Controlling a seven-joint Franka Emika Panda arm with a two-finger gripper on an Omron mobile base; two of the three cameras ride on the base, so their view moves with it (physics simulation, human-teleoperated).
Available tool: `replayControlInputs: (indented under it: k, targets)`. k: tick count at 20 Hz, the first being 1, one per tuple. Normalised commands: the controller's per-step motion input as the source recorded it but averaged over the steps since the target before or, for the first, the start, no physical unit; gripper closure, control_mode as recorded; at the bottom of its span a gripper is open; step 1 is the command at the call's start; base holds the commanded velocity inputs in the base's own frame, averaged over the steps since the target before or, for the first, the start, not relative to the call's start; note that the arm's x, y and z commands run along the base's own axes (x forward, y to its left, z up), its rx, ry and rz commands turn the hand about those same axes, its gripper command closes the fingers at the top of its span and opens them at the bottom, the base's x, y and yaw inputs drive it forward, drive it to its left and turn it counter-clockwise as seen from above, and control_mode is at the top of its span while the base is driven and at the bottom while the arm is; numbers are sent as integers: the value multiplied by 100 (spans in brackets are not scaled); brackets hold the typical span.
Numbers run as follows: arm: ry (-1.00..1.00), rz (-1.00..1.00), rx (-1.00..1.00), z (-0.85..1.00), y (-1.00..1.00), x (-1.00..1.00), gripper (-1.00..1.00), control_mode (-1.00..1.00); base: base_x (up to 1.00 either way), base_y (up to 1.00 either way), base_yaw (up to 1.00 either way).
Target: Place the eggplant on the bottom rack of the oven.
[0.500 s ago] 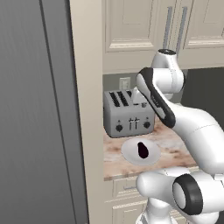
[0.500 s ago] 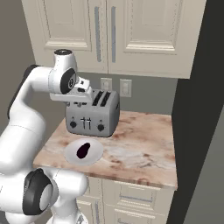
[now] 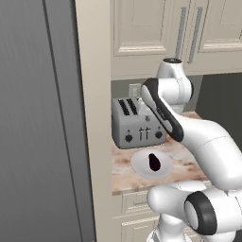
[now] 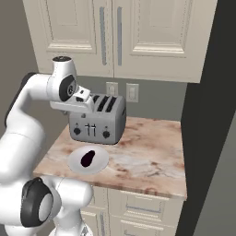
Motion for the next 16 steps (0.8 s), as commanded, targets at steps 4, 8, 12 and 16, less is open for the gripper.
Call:
replayControlInputs:
  k: [4, 8, 12, 16]
  targets:
    - [10, -7, 0, -96, 2, 1, -100, -100, 0, 0, 0]
    - [17, 8, 0, -100, 0, 8, -100, -100, 0, 0, 0]
    - [21, 12, -14, -98, 0, 7, -100, -100, 0, 0, 0]
    - [3, 7, -6, -69, 0, 0, -100, -100, 0, 0, 0]
